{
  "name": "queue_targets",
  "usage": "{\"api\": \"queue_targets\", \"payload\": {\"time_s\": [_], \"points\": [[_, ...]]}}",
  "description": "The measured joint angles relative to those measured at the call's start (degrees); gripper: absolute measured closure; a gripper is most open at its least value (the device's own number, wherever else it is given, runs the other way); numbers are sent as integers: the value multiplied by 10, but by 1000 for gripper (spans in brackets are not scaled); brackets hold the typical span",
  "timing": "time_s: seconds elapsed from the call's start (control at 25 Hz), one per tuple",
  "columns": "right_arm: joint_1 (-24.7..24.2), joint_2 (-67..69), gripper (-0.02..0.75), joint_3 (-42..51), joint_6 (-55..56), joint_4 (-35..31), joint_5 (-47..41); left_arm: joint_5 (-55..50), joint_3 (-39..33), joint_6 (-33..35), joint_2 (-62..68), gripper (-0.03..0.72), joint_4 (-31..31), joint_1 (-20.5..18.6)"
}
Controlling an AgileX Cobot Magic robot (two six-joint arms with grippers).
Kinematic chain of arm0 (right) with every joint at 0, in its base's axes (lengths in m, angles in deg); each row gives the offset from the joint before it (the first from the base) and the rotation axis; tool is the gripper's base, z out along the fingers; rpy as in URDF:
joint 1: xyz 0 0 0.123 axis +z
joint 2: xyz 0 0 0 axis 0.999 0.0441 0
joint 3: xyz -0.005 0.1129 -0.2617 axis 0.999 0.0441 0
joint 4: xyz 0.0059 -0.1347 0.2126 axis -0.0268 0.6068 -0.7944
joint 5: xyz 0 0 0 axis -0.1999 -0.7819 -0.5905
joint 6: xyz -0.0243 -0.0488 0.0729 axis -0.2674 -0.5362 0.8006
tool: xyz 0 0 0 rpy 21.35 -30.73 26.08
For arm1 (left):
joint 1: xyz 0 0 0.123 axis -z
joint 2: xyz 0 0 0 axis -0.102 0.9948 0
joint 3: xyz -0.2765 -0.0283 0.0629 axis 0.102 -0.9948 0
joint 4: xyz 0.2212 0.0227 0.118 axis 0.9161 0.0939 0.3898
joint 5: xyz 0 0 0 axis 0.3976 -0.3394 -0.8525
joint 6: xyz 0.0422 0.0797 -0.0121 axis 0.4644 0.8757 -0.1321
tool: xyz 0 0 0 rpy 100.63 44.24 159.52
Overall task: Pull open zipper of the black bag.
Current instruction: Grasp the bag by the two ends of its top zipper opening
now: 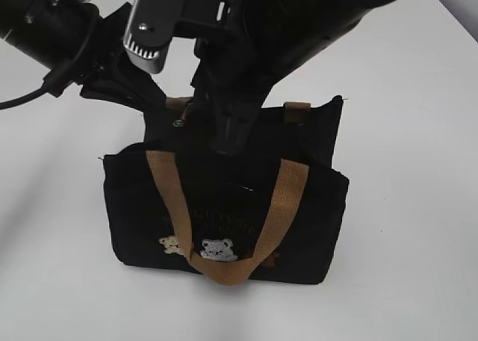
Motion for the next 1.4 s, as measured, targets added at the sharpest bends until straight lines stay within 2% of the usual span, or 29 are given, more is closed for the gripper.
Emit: {"api": "queue_targets", "payload": {"time_s": [0.28,0.4,0.56,0.72,0.76,0.96,1.2,1.4], "points": [[0,22,427,0,-7,9,4,-5,0,0,0,689,4,0],[0,29,453,0,-8,11,16,-8,0,0,0,689,0,0],[0,32,555,0,-8,11,34,-9,0,2,0,689,-5,0],[0,32,716,0,-8,11,35,-9,0,3,0,689,-7,0],[0,32,736,0,-8,11,35,-9,0,3,0,689,-7,0],[0,15,739,0,-9,12,19,-11,0,4,-2,689,-17,0],[0,-18,739,0,-4,11,-41,-26,0,6,-7,690,-29,8],[0,-51,739,0,0,9,-74,-2,0,5,-5,690,2,4]]}}
